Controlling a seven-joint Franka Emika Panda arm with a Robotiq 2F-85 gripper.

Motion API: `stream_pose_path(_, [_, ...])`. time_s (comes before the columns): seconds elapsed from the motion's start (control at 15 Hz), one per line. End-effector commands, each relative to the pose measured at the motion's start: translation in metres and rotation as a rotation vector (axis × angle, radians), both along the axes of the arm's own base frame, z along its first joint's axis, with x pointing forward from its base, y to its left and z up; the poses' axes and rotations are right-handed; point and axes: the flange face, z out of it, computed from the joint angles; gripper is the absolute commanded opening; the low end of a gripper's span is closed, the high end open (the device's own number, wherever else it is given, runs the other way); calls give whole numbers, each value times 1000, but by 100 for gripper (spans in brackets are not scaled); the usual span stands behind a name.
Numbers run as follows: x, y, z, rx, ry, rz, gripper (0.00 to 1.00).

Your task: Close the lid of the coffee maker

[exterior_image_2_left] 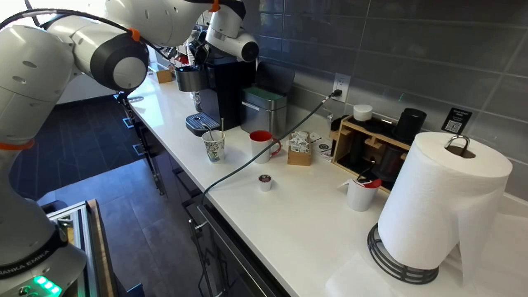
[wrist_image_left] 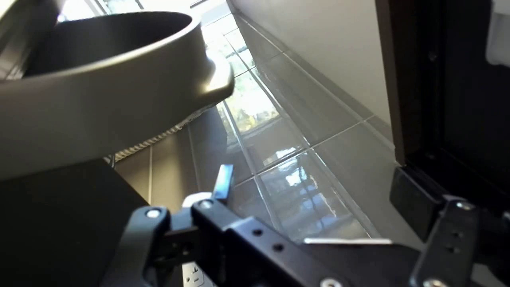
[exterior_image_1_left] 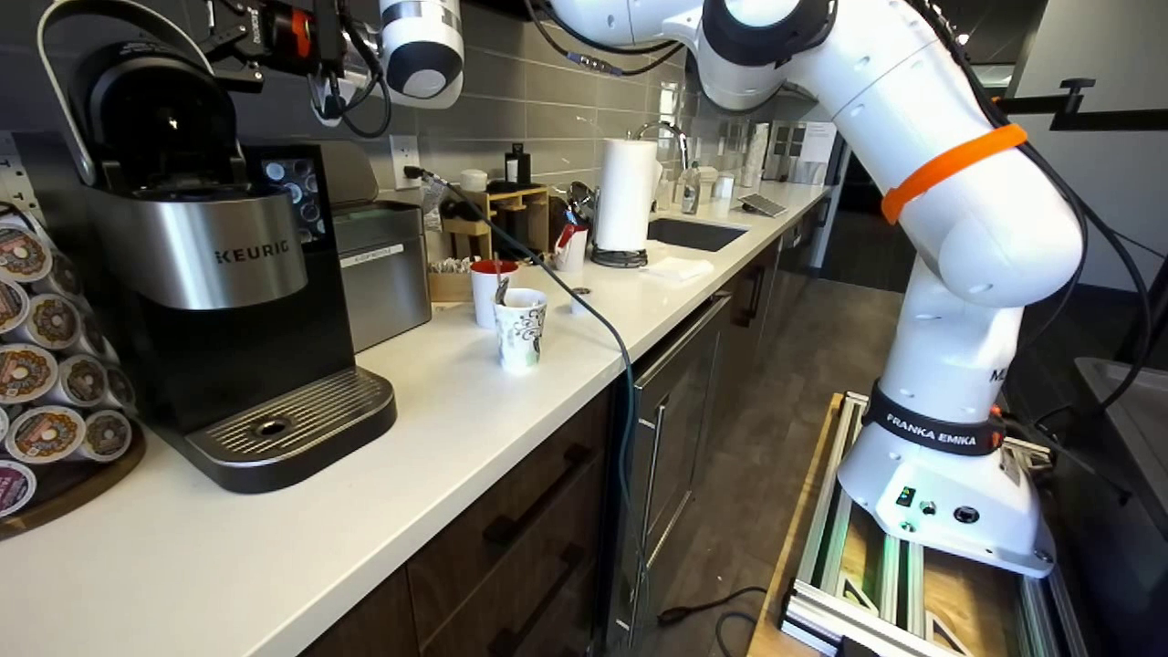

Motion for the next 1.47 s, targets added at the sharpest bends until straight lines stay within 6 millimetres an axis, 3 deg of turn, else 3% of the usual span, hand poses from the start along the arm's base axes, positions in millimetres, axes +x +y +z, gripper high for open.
stream_pose_path(0.0, [-1, 6, -6, -70, -43, -24, 100])
stream_pose_path(0.33, [-3, 9, -13, -90, 17, 11, 100])
stream_pose_path(0.87, [-18, -2, -9, 24, 173, 350, 100])
stream_pose_path(1.4, [-35, -6, -15, 10, 240, 435, 100])
